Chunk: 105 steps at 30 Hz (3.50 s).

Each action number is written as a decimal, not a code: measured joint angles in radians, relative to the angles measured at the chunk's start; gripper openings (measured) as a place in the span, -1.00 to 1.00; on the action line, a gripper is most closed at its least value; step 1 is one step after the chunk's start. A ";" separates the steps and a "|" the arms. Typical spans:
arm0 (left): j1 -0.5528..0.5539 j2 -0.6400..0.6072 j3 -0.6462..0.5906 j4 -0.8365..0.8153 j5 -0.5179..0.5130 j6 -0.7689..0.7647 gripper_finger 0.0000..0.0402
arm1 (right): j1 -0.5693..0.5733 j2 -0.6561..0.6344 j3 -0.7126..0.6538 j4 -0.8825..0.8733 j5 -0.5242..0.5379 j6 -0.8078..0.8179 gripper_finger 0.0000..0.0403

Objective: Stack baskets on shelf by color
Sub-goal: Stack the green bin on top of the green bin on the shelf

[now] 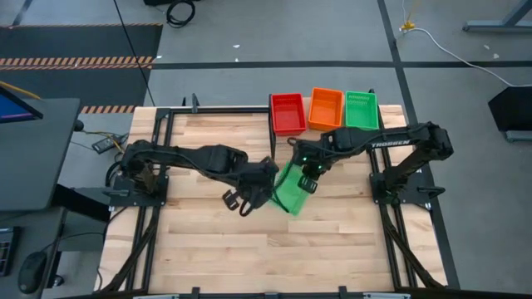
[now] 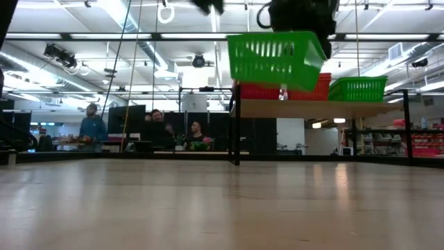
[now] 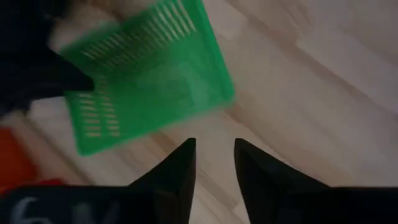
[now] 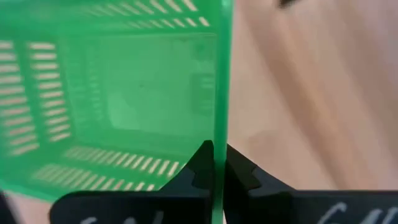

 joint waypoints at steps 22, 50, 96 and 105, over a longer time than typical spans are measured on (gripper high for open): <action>0.185 -0.047 0.211 0.015 0.152 -0.348 -0.26 | -0.312 -0.181 0.270 -0.341 0.189 -0.453 -0.94; 0.402 -0.049 0.200 -0.136 0.291 -0.267 -0.51 | -0.771 -0.135 0.547 -0.504 0.395 -0.966 -0.94; 0.467 -0.049 0.200 -0.144 0.400 -0.253 -0.60 | -0.940 -0.266 0.275 -0.504 0.288 -1.155 -0.46; 0.467 -0.049 0.200 -0.143 0.400 -0.252 -0.60 | -0.935 -0.286 0.281 -0.501 0.282 -1.099 -0.19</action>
